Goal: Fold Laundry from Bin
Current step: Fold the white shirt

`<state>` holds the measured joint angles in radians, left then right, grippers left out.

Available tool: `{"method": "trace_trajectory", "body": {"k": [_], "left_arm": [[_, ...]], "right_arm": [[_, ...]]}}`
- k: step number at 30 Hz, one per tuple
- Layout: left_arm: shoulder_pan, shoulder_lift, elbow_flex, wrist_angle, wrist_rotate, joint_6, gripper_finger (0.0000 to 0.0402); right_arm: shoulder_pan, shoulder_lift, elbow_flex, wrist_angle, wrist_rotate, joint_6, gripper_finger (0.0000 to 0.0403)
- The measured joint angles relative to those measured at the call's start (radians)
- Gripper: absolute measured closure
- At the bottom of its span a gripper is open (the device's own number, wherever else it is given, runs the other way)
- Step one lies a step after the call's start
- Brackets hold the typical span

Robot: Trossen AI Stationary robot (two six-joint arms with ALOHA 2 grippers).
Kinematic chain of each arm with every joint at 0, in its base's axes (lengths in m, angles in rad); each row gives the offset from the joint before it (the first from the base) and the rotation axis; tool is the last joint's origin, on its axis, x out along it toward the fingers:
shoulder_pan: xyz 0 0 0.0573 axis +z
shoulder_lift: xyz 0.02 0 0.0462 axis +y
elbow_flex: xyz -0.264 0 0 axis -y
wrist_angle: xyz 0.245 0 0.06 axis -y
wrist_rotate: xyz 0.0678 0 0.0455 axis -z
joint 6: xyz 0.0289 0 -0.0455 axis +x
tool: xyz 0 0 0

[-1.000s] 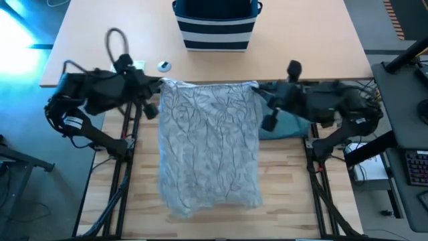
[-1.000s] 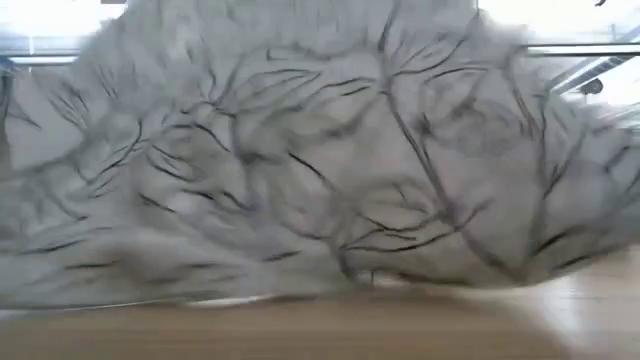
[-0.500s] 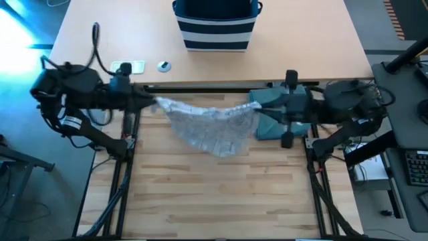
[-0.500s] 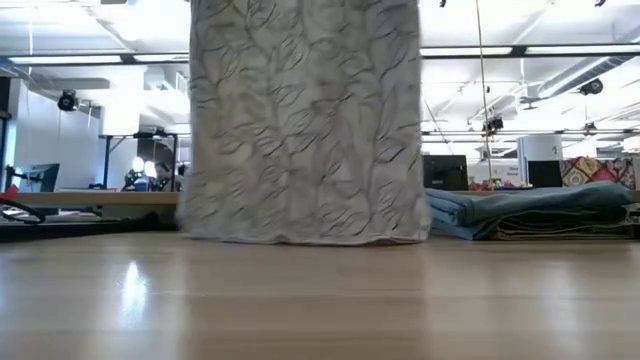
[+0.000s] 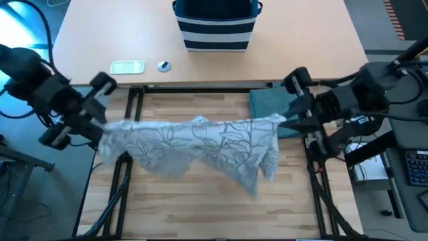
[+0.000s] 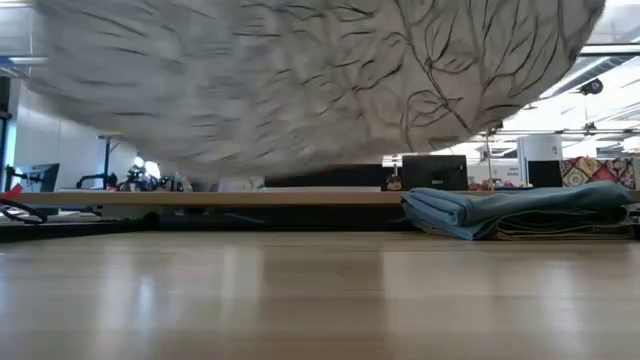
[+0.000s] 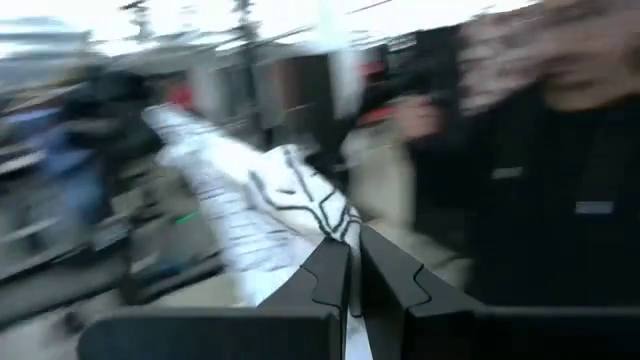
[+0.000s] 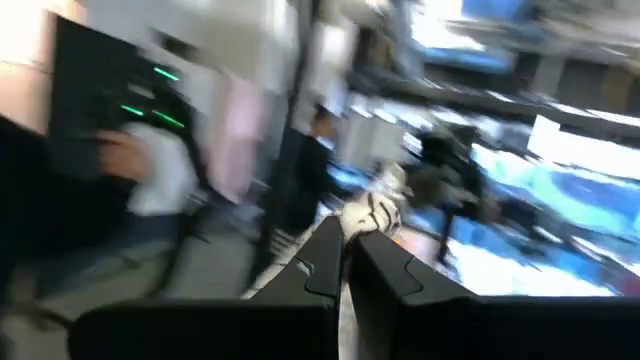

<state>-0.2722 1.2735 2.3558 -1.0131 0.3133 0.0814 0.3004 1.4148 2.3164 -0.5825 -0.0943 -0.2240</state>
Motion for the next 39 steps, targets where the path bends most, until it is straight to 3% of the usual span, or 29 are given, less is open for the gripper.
{"method": "trace_trajectory", "body": {"k": [2, 6, 8, 13, 18, 23, 26, 34, 39], "left_arm": [[0.000, -0.011, -0.009, -0.058, -0.177, 0.002, 0.0401], [0.008, 0.005, -0.060, -0.282, -0.709, -0.116, 0.0401], [0.038, 0.025, -0.117, -0.376, -0.833, -0.197, 0.0401], [0.161, 0.038, -0.356, -0.421, -0.838, -0.278, 0.0401], [0.374, -0.013, -0.648, -0.407, -0.845, -0.265, 0.0401], [0.621, -0.071, -0.985, -0.199, -0.830, -0.123, 0.0401], [0.734, -0.083, -1.126, -0.068, -0.802, -0.047, 0.0401], [0.837, -0.096, -1.208, -0.009, -0.777, 0.042, 0.0401], [0.838, -0.115, -1.209, -0.059, -0.612, 0.018, 0.0401]], "right_arm": [[-0.005, 0.000, -0.001, -0.055, 0.151, -0.020, 0.0394], [-0.048, 0.011, -0.019, -0.240, 0.553, -0.026, 0.0394], [-0.100, 0.031, -0.044, -0.340, 0.639, 0.019, 0.0394], [-0.264, 0.105, -0.160, -0.515, 0.634, 0.155, 0.0394], [-0.403, 0.194, -0.316, -0.580, 0.637, 0.147, 0.0394], [-0.530, 0.276, -0.459, -0.537, 0.636, 0.070, 0.0394], [-0.587, 0.316, -0.520, -0.486, 0.637, 0.040, 0.0394], [-0.650, 0.332, -0.544, -0.427, 0.636, -0.009, 0.0394], [-0.647, 0.317, -0.543, -0.489, 0.505, -0.026, 0.0394]]}}
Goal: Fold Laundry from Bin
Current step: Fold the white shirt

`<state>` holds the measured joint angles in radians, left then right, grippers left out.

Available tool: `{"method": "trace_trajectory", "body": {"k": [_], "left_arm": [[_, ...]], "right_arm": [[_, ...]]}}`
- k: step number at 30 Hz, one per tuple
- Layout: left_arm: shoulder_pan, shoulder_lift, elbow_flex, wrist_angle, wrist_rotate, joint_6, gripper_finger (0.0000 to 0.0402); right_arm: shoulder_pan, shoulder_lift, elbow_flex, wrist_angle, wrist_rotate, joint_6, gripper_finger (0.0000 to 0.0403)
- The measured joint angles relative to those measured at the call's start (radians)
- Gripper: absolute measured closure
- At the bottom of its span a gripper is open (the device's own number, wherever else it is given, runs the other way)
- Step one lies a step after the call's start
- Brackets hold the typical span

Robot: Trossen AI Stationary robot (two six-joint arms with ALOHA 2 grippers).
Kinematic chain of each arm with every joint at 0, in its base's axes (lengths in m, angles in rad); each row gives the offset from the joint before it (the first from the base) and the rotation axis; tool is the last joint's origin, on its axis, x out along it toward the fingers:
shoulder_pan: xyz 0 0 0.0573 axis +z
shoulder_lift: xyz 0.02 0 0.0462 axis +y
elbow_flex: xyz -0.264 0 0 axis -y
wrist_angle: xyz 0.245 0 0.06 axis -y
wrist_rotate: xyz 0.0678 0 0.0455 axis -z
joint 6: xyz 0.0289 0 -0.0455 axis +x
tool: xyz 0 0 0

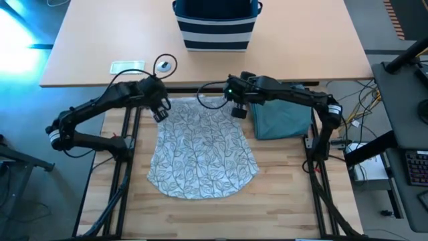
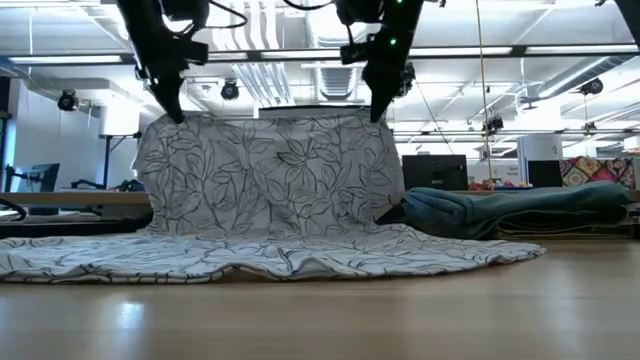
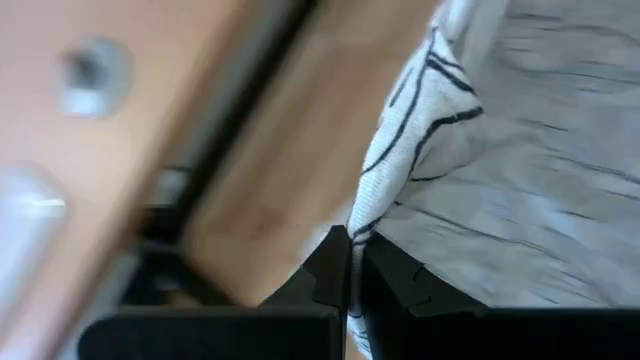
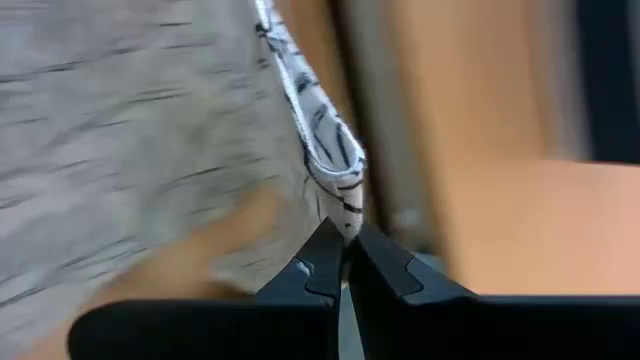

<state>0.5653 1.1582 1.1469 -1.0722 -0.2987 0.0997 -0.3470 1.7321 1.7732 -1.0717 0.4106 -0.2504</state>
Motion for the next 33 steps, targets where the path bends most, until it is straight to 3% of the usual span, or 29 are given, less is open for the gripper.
{"method": "trace_trajectory", "body": {"k": [7, 12, 20, 27, 33], "left_arm": [[-0.037, -0.064, -0.053, -0.131, 0.389, -0.084, 0.0401], [-0.155, -0.110, -0.166, -0.133, 0.549, -0.141, 0.0401], [-0.401, -0.106, -0.280, -0.070, 0.578, -0.273, 0.0401], [-0.452, -0.121, -0.236, -0.137, 0.580, -0.336, 0.0401], [-0.593, -0.121, -0.221, -0.114, 0.628, -0.393, 0.0401]], "right_arm": [[0.055, -0.011, -0.009, -0.187, -0.410, 0.136, 0.0394], [0.151, -0.011, -0.027, -0.238, -0.523, 0.185, 0.0394], [0.289, -0.011, -0.027, -0.253, -0.527, 0.234, 0.0394], [0.341, -0.019, -0.027, -0.332, -0.527, 0.258, 0.0394], [0.406, -0.012, -0.027, -0.364, -0.654, 0.276, 0.0394]]}}
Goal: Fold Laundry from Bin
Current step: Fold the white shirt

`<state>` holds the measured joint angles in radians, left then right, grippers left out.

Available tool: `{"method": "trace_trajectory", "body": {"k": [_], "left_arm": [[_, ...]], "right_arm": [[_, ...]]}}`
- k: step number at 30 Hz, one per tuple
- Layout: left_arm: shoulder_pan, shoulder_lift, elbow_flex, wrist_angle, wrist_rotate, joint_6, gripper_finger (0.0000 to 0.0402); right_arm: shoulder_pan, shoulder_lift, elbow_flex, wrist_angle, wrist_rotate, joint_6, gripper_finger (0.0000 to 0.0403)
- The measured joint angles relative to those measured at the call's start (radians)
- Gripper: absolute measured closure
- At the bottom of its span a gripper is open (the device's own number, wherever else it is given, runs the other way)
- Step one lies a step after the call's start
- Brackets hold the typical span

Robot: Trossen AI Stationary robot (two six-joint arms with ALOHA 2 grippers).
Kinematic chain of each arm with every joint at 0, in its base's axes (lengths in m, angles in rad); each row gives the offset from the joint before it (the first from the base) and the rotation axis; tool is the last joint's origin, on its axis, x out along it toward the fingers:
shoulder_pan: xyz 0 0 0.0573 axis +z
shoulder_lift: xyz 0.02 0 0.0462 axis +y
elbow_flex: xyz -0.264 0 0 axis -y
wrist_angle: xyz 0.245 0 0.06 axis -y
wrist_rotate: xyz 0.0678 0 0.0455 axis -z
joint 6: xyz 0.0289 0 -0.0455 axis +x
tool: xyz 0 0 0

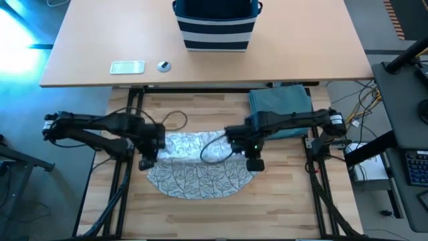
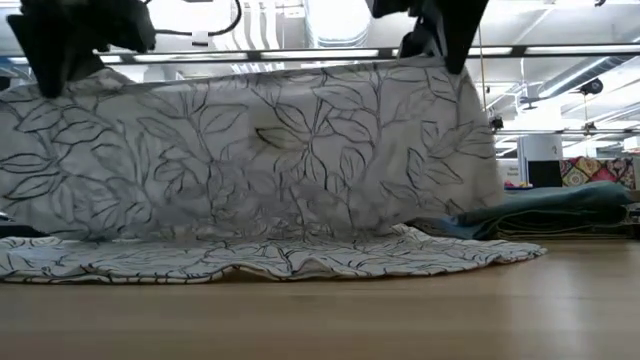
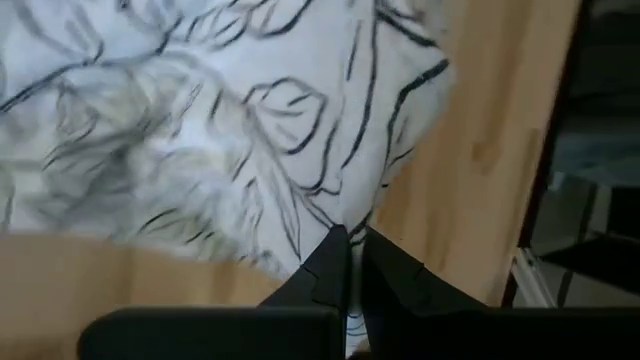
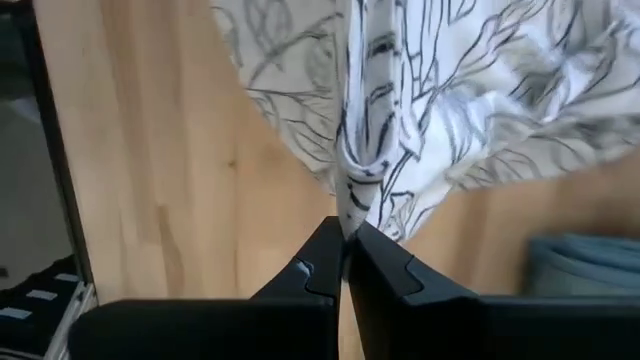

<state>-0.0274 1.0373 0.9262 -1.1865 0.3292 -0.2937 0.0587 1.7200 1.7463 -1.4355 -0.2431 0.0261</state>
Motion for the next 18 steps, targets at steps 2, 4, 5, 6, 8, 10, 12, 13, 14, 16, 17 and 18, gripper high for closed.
{"method": "trace_trajectory", "body": {"k": [2, 4, 5, 6, 8, 10, 12, 13, 14, 16, 17, 18], "left_arm": [[-0.067, 0.021, -0.023, 0.085, 0.007, -0.039, 0.0401], [-0.130, 0.054, -0.041, 0.170, 0.011, -0.075, 0.0402], [-0.157, 0.073, -0.048, 0.195, 0.011, -0.087, 0.0401], [-0.179, 0.093, -0.053, 0.208, 0.011, -0.095, 0.0401], [-0.216, 0.139, -0.063, 0.211, 0.012, -0.103, 0.0401], [-0.245, 0.176, -0.071, 0.216, 0.015, -0.102, 0.0402], [-0.268, 0.213, -0.074, 0.223, 0.019, -0.092, 0.0402], [-0.276, 0.231, -0.075, 0.226, 0.021, -0.084, 0.0401], [-0.282, 0.248, -0.077, 0.229, 0.021, -0.078, 0.0401], [-0.287, 0.271, -0.077, 0.248, 0.023, -0.069, 0.0401], [-0.288, 0.279, -0.076, 0.252, 0.029, -0.066, 0.0401], [-0.288, 0.285, -0.076, 0.252, 0.035, -0.065, 0.0402]], "right_arm": [[0.036, 0.019, -0.005, 0.028, -0.001, 0.018, 0.0394], [0.067, 0.041, -0.016, 0.055, 0.000, 0.039, 0.0394], [0.081, 0.054, -0.021, 0.068, 0.000, 0.052, 0.0394], [0.093, 0.067, -0.028, 0.088, -0.001, 0.061, 0.0394], [0.114, 0.091, -0.041, 0.106, -0.001, 0.065, 0.0394], [0.130, 0.116, -0.051, 0.113, 0.000, 0.056, 0.0394], [0.139, 0.143, -0.055, 0.115, 0.000, 0.044, 0.0394], [0.142, 0.152, -0.056, 0.120, 0.000, 0.042, 0.0394], [0.144, 0.162, -0.057, 0.122, 0.000, 0.042, 0.0394], [0.147, 0.172, -0.057, 0.130, 0.000, 0.042, 0.0394], [0.148, 0.174, -0.057, 0.133, 0.000, 0.042, 0.0394], [0.149, 0.175, -0.057, 0.131, 0.000, 0.043, 0.0394]]}}
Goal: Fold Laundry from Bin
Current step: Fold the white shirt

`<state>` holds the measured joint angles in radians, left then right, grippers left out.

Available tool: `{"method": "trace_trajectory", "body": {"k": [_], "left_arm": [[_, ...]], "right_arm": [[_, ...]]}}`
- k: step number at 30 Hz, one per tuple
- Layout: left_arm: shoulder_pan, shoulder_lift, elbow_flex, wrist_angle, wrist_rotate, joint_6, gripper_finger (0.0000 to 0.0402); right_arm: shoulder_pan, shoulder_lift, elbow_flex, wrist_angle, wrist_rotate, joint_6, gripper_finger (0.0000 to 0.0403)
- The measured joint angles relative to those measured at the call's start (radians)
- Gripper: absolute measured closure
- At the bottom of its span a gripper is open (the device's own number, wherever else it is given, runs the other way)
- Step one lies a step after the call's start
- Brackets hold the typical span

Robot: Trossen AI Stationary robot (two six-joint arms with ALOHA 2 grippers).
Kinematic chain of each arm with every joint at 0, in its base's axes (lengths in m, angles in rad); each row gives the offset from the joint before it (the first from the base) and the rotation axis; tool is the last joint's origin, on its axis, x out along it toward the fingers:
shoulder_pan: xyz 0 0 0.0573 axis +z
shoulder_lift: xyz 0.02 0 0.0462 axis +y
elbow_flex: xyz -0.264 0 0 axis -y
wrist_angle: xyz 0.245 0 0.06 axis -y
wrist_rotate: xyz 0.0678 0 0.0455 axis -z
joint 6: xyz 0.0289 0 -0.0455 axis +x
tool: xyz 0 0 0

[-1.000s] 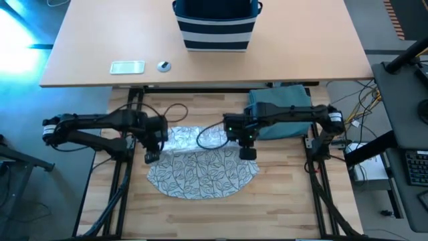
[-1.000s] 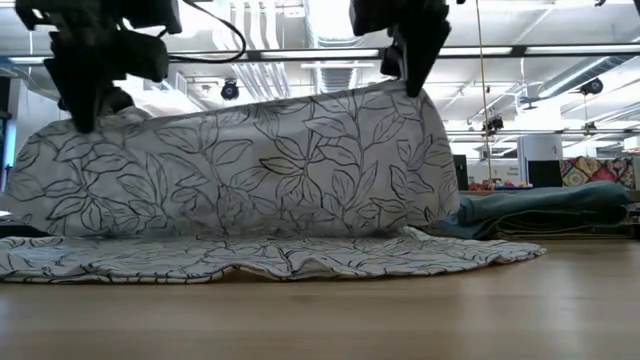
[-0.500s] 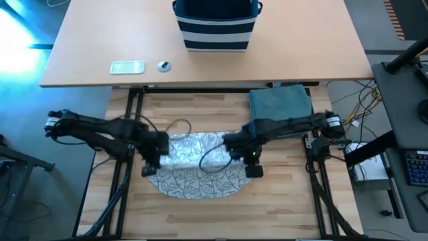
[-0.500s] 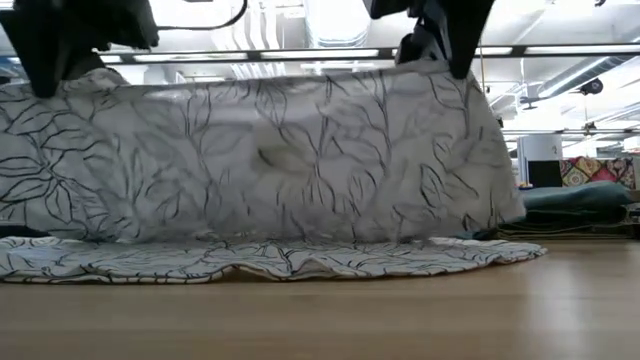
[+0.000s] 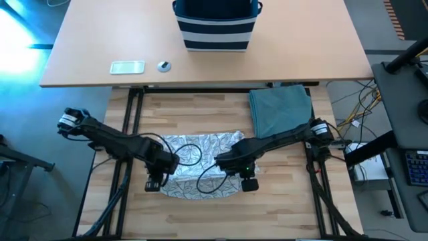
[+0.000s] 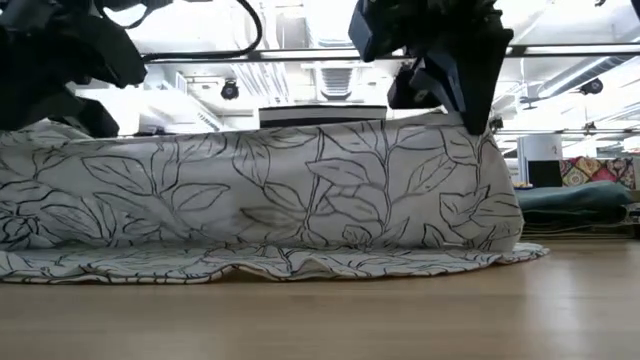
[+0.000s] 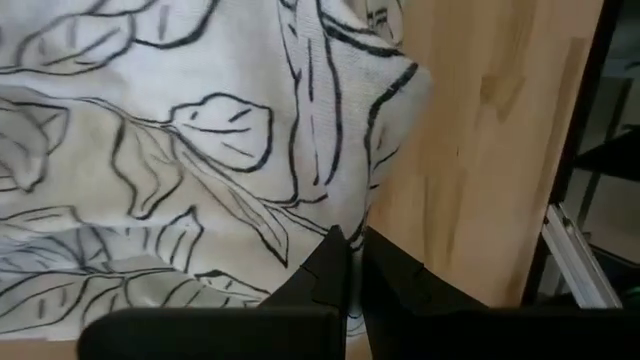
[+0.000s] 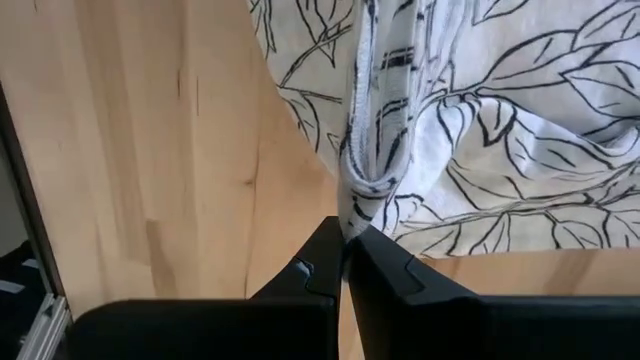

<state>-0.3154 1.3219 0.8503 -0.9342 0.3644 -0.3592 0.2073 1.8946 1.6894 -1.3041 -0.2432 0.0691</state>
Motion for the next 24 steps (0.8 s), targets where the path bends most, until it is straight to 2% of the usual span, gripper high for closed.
{"method": "trace_trajectory", "body": {"k": [3, 5, 9, 19, 24], "left_arm": [[0.000, -0.005, 0.016, -0.001, 0.038, 0.000, 0.0401], [0.000, -0.021, 0.043, -0.012, 0.068, 0.001, 0.0401], [0.000, -0.032, 0.082, -0.006, 0.074, 0.031, 0.0402], [-0.020, 0.111, 0.069, 0.075, 0.068, 0.115, 0.0402], [-0.048, 0.161, 0.069, 0.083, 0.074, 0.118, 0.0402]], "right_arm": [[0.008, -0.007, 0.016, -0.009, -0.004, 0.001, 0.0394], [0.013, -0.016, 0.037, -0.014, -0.043, 0.000, 0.0394], [0.029, -0.021, 0.051, 0.011, -0.092, -0.032, 0.0394], [0.042, 0.090, 0.037, 0.215, -0.090, -0.015, 0.0394], [0.071, 0.118, 0.036, 0.226, -0.098, 0.018, 0.0394]]}}
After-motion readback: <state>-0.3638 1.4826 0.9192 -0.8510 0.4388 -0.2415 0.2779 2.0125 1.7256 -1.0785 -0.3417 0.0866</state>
